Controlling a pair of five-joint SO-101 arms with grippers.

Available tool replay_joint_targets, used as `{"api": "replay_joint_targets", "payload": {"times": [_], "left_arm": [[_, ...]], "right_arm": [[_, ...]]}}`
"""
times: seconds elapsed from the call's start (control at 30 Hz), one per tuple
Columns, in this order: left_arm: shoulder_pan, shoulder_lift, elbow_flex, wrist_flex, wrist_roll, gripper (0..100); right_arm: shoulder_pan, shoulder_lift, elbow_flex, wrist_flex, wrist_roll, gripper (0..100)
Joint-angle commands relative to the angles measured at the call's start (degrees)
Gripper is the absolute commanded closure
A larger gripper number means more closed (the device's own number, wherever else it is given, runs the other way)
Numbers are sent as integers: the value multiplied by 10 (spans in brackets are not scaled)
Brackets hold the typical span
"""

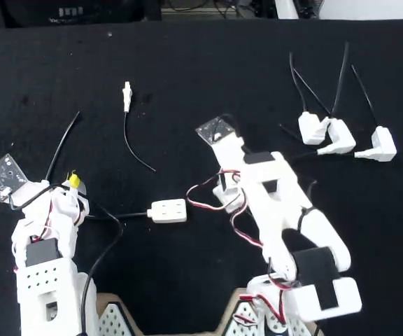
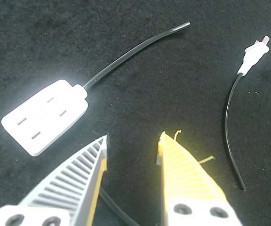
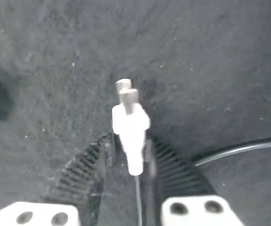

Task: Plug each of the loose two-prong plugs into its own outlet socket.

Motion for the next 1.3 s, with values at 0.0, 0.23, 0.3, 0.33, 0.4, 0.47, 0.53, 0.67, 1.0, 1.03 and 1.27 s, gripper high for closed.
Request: {"api": "replay_joint_targets", "payload": {"times": [0.0,0.23,0.3,0.33,0.4,0.47,0.53,0.67,1.0,1.03,1.27], "left_arm": [[3,1,-29,-5,-1,819],[3,1,-29,-5,-1,819],[3,1,-29,-5,-1,819],[3,1,-29,-5,-1,819],[3,1,-29,-5,-1,819],[3,1,-29,-5,-1,819],[3,1,-29,-5,-1,819],[3,1,-29,-5,-1,819],[4,1,-29,-5,-1,819],[4,1,-29,-5,-1,819],[3,1,-29,-5,-1,819]], "right_arm": [[-17,-36,-7,-12,-19,955],[-25,7,-7,-15,-19,951],[-25,19,-17,-24,-20,949],[-25,24,-24,-25,-20,949],[-25,36,-40,-26,-20,949],[-25,49,-53,-25,-20,949],[-26,58,-62,-22,-23,949],[-25,62,-64,-22,-44,949],[-25,62,-66,-22,-47,949],[-25,62,-66,-23,-48,948],[-26,64,-76,-23,-47,948]]}}
